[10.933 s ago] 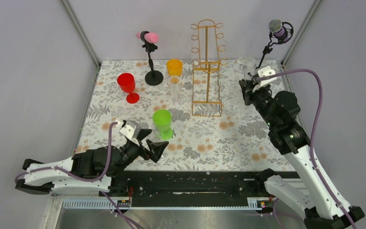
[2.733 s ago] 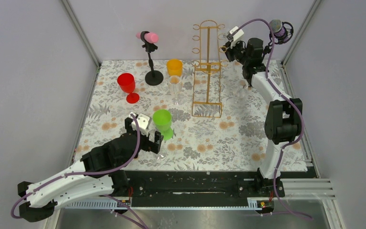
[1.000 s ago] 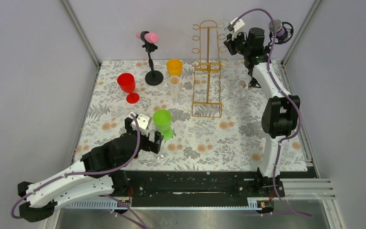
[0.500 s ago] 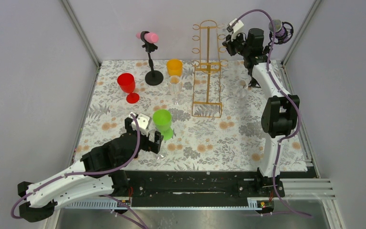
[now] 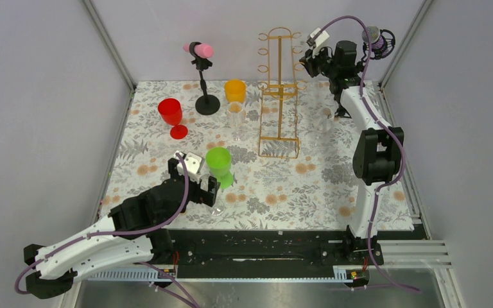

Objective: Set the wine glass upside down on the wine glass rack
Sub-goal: Turn the wine glass upside down at the wine rack.

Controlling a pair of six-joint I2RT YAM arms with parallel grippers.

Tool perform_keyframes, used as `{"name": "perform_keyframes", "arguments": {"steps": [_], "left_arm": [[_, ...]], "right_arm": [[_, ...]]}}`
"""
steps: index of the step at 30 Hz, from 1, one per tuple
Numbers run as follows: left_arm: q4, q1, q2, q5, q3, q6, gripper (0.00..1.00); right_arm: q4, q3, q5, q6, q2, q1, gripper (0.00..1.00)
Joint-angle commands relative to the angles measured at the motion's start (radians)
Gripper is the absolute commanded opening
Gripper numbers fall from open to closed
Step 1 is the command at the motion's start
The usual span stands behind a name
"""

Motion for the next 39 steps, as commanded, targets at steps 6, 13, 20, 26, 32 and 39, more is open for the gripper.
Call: {"name": "perform_keyframes", "arguments": {"steps": [6,13,20,26,32,39], "left_arm": [[0.036,0.005,-0.009,0.008,0.042,0.014,0.99],[0.036,0.006,-0.010,0.005,0.042,0.014,0.99],[0.037,0.005,-0.007,0.005,0.042,0.014,0.99],[0.037,0.005,-0.007,0.007,0.043,0.016,0.99],[0.037,0.005,-0.005,0.008,0.043,0.016,0.99],[0.037,0.006,-0.006,0.009,0.042,0.016,0.99]], "right_arm": [[0.133,-0.036,-0.042,-0.010,-0.075,0.004,0.00],[0.174,-0.069,-0.041,-0.003,-0.089,0.005,0.00],[0.167,-0.058,-0.051,-0.009,-0.092,0.004,0.00],[0.132,-0.021,-0.070,-0.019,-0.088,0.004,0.00],[0.110,0.002,-0.076,-0.030,-0.087,0.004,0.00],[0.116,-0.008,-0.084,-0.032,-0.099,0.004,0.00]]}}
